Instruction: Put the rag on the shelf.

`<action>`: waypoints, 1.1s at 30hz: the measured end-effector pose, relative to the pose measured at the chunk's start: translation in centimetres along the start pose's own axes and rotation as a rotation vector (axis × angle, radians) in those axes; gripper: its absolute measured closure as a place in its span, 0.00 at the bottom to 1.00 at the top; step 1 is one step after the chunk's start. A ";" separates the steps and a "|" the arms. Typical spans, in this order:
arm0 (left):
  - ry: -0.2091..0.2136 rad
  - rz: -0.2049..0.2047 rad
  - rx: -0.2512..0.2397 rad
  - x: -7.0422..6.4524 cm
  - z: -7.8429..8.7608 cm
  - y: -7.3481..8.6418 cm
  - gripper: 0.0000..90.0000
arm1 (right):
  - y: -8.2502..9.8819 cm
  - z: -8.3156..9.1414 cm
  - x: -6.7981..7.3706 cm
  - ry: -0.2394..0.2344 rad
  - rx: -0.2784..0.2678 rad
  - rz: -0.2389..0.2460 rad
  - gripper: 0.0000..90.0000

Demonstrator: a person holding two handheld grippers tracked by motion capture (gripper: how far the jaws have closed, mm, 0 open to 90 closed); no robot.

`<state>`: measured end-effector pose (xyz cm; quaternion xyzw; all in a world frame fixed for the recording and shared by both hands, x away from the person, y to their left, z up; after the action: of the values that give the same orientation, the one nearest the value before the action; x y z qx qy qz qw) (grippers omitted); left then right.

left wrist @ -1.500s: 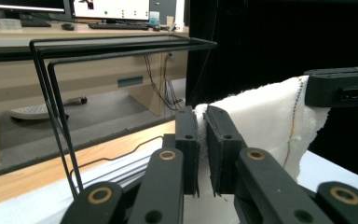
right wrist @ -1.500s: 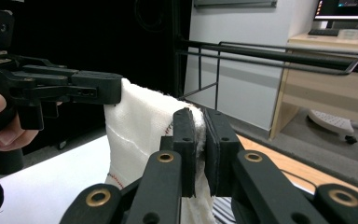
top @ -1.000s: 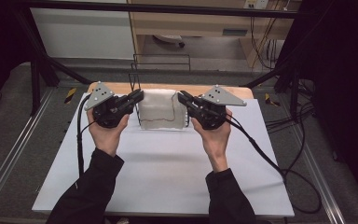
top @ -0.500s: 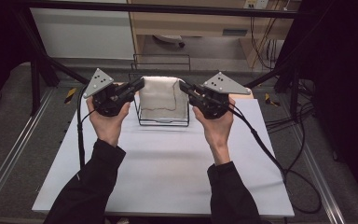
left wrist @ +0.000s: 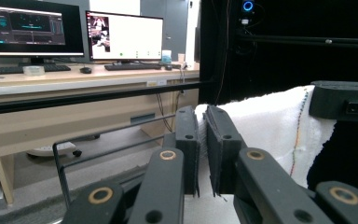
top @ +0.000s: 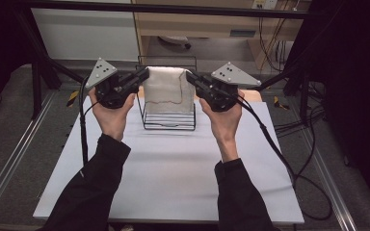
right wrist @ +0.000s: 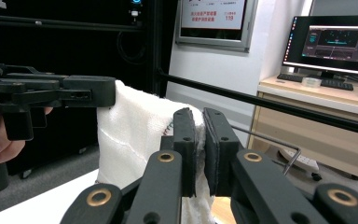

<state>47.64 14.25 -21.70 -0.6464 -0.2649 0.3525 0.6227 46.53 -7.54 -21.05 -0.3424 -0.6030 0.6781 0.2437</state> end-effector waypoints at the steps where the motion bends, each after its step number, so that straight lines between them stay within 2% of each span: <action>1: 0.005 0.009 -0.002 0.0 -0.1 -0.1 0.93 | -0.1 -0.1 -0.1 0.002 -0.003 0.000 0.94; 3: -0.004 -0.005 -0.007 0.2 -0.2 -0.5 0.93 | -0.3 -0.3 -0.2 0.004 -0.007 0.000 0.94; 9: 0.001 0.008 -0.022 0.4 -0.6 -1.6 0.93 | -1.6 -0.8 -0.7 0.009 -0.021 0.011 0.94; 23: -0.015 -0.004 -0.049 1.1 -1.3 -4.7 0.93 | -4.3 -2.1 -1.6 0.024 -0.059 0.018 0.94; 31: -0.034 -0.014 -0.060 1.7 -2.0 -5.8 0.93 | -5.3 -3.2 -2.3 0.034 -0.071 0.024 0.94; 33: -0.037 -0.005 -0.065 1.8 -2.2 -6.0 0.93 | -5.6 -3.4 -2.4 0.037 -0.069 0.029 0.94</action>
<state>51.08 14.83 -16.03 -0.6591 -0.2892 0.3541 0.5971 50.19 -6.31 -15.26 -0.3716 -0.6166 0.6538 0.2329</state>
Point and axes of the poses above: each handheld gripper's, and its own axes: z roughly backward along the jaws, y roughly out of its underside, x roughly to its left, the point moved 5 cm from there along -z, roughly forward along the jaws, and after that the axes turned 6 degrees about z, right-handed, at the moved point
